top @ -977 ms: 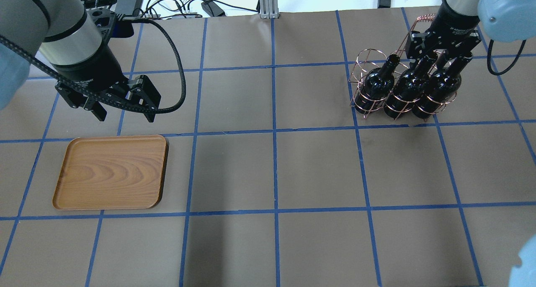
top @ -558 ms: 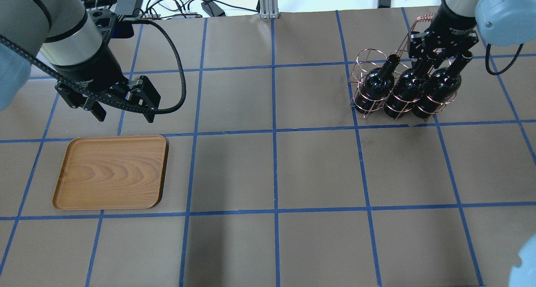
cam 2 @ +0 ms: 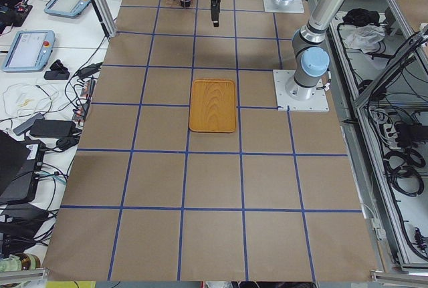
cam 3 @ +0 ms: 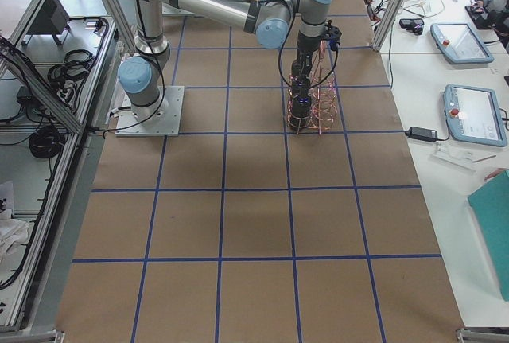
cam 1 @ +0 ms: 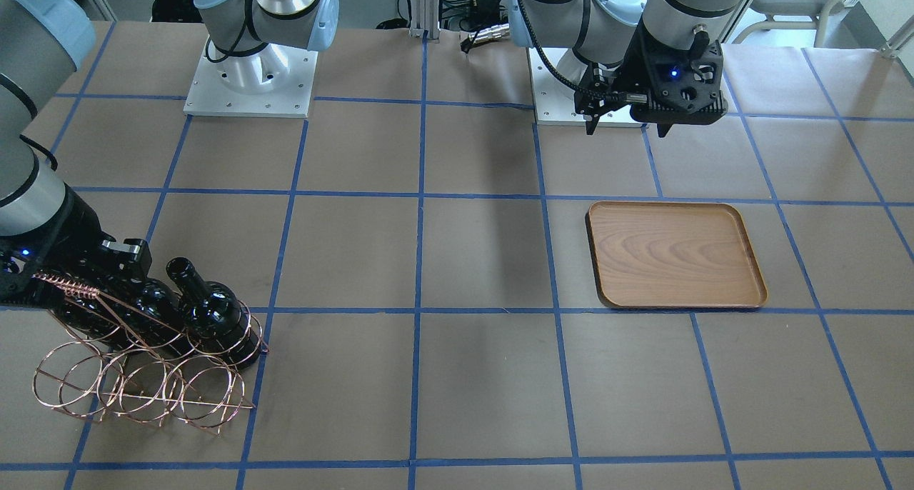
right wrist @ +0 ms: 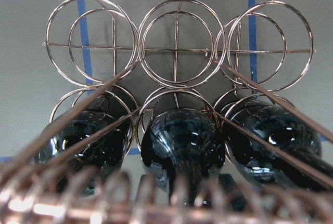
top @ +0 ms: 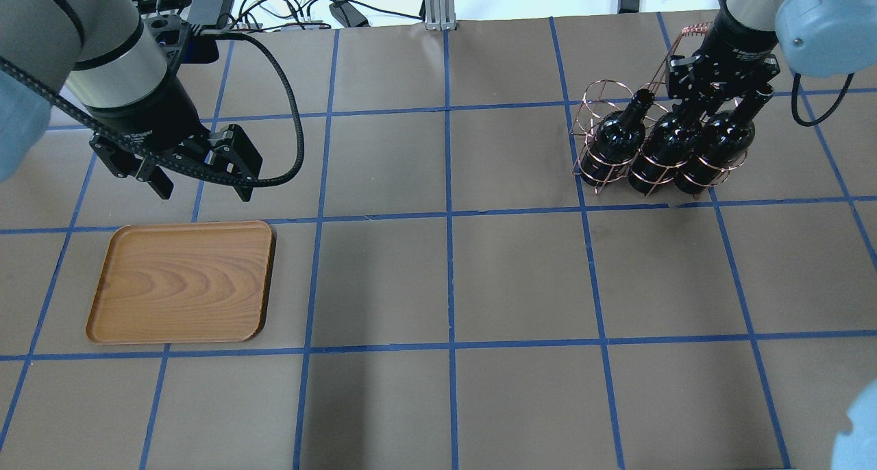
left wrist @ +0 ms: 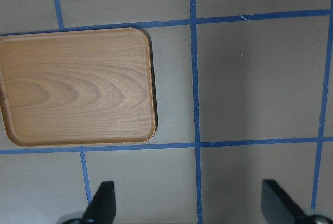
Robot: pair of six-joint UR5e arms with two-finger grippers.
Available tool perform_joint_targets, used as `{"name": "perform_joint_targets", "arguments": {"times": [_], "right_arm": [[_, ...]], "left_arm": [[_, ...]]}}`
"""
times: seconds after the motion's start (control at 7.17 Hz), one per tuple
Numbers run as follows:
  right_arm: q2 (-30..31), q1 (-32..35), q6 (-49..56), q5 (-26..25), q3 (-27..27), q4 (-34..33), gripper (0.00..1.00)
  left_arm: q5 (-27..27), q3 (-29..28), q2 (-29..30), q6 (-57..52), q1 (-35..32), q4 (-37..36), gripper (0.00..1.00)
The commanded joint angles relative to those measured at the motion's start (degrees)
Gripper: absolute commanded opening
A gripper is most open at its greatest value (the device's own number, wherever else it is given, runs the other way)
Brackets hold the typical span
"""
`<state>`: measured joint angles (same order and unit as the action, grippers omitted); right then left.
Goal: Take wine from basket and place on tray
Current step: 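Lower the right gripper and grasp the neck of the nearest bottle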
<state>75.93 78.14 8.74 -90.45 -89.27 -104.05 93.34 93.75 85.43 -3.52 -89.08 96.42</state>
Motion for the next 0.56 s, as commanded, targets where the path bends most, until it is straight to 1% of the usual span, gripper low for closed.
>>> {"name": "perform_joint_targets", "arguments": {"times": [0.0, 0.14, 0.28, 0.42], "right_arm": [[-0.08, 0.00, 1.18, -0.17, -0.11, -0.01, 0.41], [-0.08, 0.00, 1.19, 0.01, -0.20, 0.07, 0.22], [-0.34, 0.00, 1.63, -0.08, -0.03, -0.19, 0.09], [-0.26, 0.00, 1.89, -0.69, 0.15, 0.07, 0.00]], "left_arm": [[0.00, 0.03, 0.00, 0.00, -0.04, 0.00, 1.00], [0.09, 0.03, 0.00, 0.00, -0.04, 0.00, 1.00], [0.00, 0.03, 0.00, 0.00, -0.04, -0.09, 1.00], [0.00, 0.03, 0.00, 0.00, -0.04, -0.09, 1.00]]}}
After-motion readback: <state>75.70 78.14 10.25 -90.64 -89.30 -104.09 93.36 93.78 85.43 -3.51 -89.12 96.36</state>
